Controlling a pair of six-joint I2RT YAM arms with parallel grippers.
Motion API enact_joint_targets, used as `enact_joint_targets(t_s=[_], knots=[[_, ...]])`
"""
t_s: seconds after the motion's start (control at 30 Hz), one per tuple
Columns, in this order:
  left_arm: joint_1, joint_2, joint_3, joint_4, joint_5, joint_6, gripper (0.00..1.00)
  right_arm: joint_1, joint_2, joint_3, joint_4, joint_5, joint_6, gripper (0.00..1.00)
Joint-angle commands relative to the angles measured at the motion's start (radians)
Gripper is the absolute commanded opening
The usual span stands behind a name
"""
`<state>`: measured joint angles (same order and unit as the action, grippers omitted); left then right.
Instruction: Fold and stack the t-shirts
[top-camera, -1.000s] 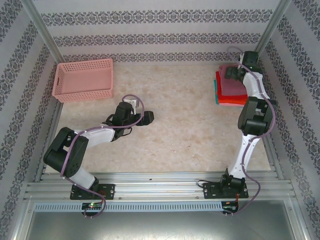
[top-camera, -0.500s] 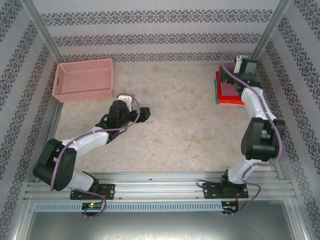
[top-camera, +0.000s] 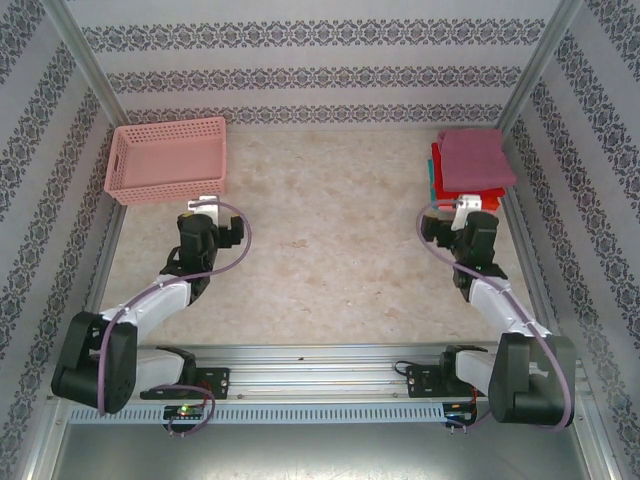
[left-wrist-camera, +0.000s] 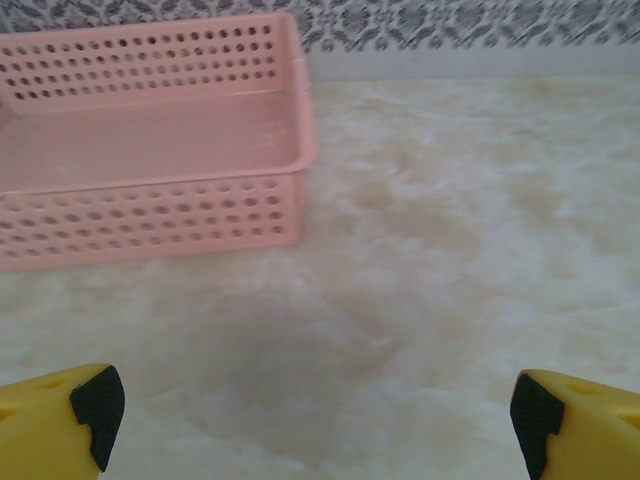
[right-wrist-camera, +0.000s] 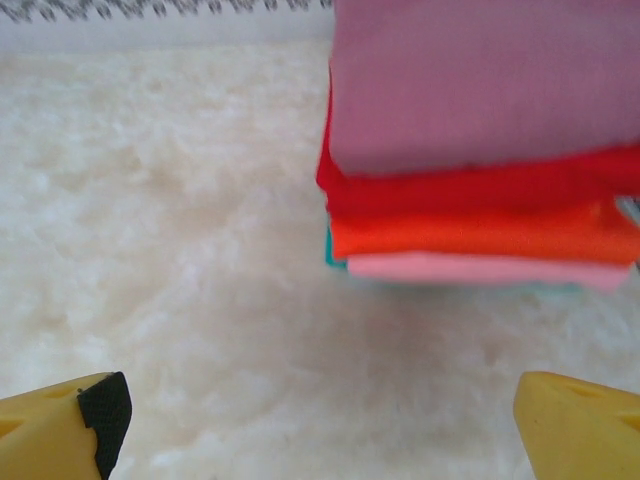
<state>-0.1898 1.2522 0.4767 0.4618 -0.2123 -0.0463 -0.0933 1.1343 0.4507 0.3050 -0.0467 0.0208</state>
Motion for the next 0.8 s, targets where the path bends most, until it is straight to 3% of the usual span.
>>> enact_joint_targets(t_s=[0.0, 0.07, 0.17, 0.3, 0.57, 0.7, 0.77], knots=[[0.055, 0.098, -0.091, 0.312, 0.011, 0.142, 1.0, 0.009, 0.034, -0.081, 0.266, 0.04, -0.002, 0.98], [0.103, 0.147, -0.066, 0.285, 0.044, 0.086, 1.0, 0.007, 0.096, -0.101, 0.376, 0.042, 0.01, 0.98], [0.155, 0.243, -0.063, 0.347, 0.092, 0.043, 1.0, 0.009, 0.163, -0.079, 0.377, 0.003, 0.049, 0.98], [0.203, 0.335, -0.143, 0.579, 0.168, 0.007, 1.0, 0.013, 0.237, -0.051, 0.444, -0.022, 0.088, 0.98], [0.211, 0.328, -0.114, 0.514, 0.18, 0.003, 1.0, 0.027, 0.305, -0.041, 0.479, -0.08, 0.053, 0.98], [0.211, 0.329, -0.115, 0.518, 0.179, 0.003, 1.0, 0.058, 0.406, -0.09, 0.69, -0.052, 0.035, 0.98], [0.21, 0.33, -0.115, 0.518, 0.177, 0.005, 1.0, 0.066, 0.372, -0.062, 0.575, -0.031, 0.021, 0.98]])
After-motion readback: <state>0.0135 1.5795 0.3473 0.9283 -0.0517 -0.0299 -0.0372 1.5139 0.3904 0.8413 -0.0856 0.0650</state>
